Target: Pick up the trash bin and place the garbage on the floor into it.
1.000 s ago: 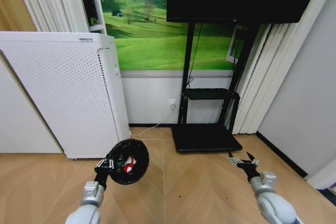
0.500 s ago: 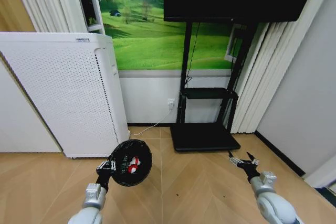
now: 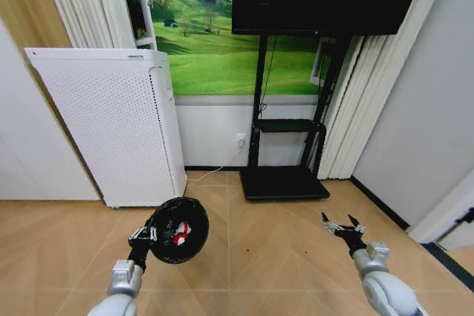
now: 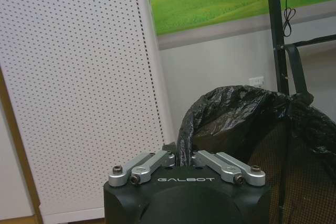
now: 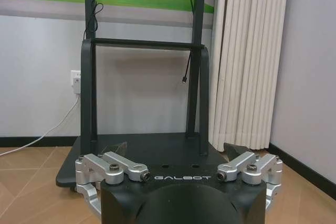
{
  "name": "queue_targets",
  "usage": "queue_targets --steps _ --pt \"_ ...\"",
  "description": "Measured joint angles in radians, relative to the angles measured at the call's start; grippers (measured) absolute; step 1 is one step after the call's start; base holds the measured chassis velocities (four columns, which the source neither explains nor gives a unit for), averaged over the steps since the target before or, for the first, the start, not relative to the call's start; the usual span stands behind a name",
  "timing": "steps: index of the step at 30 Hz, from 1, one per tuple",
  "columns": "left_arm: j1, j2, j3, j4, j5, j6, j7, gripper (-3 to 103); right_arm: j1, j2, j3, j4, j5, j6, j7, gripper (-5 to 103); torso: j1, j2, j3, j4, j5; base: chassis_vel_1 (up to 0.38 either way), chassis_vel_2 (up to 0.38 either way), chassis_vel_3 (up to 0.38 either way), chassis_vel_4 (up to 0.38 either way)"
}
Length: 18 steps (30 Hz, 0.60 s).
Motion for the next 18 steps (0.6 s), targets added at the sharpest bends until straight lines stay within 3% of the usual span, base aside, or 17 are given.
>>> queue_targets --steps 3,6,10,18 --pt "0.018 0.012 -0.023 -0.008 -0.018 0.003 -0.003 6 0.0 0.0 0.0 0.0 0.0 0.0 0.0 100 0.0 0.0 0.0 0.0007 0.0003 0.175 -0.159 -0.165 0.185" --pt "0.038 0.024 -0.044 -0.008 -0.038 0.009 -0.013 6 0.0 0.0 0.0 0.0 0.0 0.0 0.0 100 0.0 0.0 0.0 -0.0003 -0.0001 0.0 0.0 0.0 0.0" --pt "0.06 0.028 -0.06 -0.002 -0.071 0.026 -0.029 6 0.0 0.0 0.0 0.0 0.0 0.0 0.0 100 0.0 0.0 0.001 0.0002 0.0003 -0.073 0.016 0.044 -0.041" --pt "0.103 0.035 -0.128 0.096 -0.122 0.039 -0.04 6 0.0 0.0 0.0 0.0 0.0 0.0 0.0 100 0.001 0.0 0.001 0.0004 0.0001 -0.028 0.031 0.034 -0.021"
